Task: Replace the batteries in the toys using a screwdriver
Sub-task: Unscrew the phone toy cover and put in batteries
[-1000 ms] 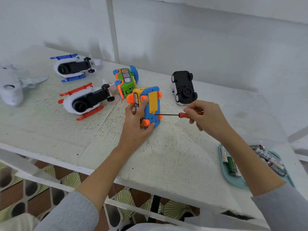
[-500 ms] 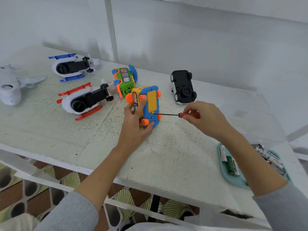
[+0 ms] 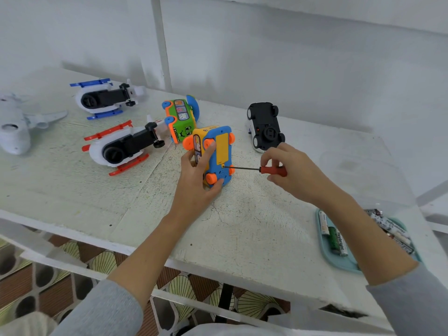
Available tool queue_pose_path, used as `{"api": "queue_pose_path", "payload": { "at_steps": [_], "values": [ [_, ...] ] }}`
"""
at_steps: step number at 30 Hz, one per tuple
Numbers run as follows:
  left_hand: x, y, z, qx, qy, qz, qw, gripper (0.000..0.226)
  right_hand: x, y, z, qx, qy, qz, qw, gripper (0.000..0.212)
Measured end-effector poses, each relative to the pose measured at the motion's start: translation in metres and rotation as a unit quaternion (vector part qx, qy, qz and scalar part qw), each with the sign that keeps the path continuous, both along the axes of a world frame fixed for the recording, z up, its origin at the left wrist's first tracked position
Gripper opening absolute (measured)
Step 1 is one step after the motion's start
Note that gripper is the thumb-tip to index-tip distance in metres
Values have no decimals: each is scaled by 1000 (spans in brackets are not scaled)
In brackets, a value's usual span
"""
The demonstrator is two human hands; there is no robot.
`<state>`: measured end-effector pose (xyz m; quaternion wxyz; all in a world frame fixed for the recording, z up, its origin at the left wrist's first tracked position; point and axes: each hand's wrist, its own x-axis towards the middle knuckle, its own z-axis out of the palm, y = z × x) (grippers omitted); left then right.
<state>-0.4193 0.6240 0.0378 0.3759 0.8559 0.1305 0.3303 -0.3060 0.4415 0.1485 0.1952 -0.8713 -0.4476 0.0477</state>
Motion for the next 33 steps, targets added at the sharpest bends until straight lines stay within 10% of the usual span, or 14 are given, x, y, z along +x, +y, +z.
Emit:
{"api": "queue_pose_path", "payload": {
  "at_steps": [33],
  "values": [
    [-1, -2, 1, 36, 3, 10, 999, 85, -5, 0, 2, -28, -25, -17, 999, 17]
  ]
}}
